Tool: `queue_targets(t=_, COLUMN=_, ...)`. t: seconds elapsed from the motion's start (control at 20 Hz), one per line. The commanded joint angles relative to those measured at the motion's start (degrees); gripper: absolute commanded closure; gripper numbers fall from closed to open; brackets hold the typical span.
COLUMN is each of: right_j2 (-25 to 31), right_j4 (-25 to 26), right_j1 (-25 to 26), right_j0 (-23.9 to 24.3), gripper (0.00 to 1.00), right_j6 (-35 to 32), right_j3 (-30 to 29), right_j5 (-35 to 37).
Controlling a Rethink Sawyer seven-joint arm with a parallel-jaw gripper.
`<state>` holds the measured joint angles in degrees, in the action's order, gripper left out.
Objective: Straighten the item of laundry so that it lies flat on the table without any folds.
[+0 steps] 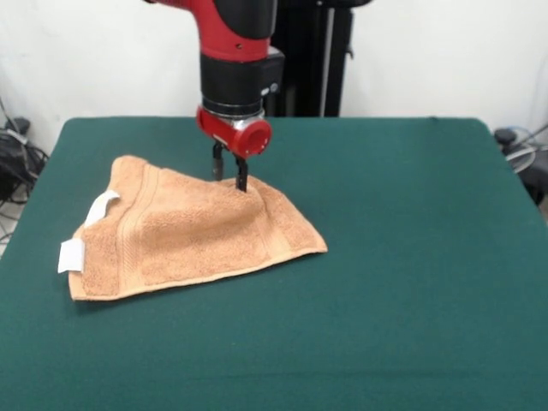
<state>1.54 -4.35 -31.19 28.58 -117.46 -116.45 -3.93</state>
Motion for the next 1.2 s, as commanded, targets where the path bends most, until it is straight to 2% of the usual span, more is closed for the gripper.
queue_targets(t=0.05, right_j2=7.8, right_j4=-3.0, right_j1=2.4, right_j0=0.4, gripper=0.00, right_j6=-13.0, right_j3=-1.8, right_j5=0.3)
queue_targets(t=0.45, right_j2=11.9, right_j4=-1.0, right_j1=2.5, right_j0=5.1, gripper=0.00, right_j6=-11.2, right_j3=-3.7, right_j5=1.9)
queue_targets(t=0.75, right_j2=11.2, right_j4=1.1, right_j1=3.6, right_j0=7.4, gripper=0.00, right_j6=-7.4, right_j3=-3.9, right_j5=3.7)
queue_targets(t=0.95, right_j2=6.5, right_j4=1.5, right_j1=1.4, right_j0=6.8, gripper=0.00, right_j6=-3.2, right_j3=-2.7, right_j5=10.6)
queue_targets(t=1.0, right_j2=5.2, right_j4=1.0, right_j1=-0.1, right_j0=6.2, gripper=0.00, right_j6=-2.7, right_j3=-3.1, right_j5=14.3)
queue_targets(t=1.1, right_j2=4.6, right_j4=0.2, right_j1=-1.7, right_j0=6.2, gripper=0.00, right_j6=-2.7, right_j3=-3.9, right_j5=19.6)
queue_targets(t=1.2, right_j2=4.1, right_j4=-0.1, right_j1=-2.1, right_j0=5.8, gripper=0.00, right_j6=-3.2, right_j3=-3.9, right_j5=22.0)
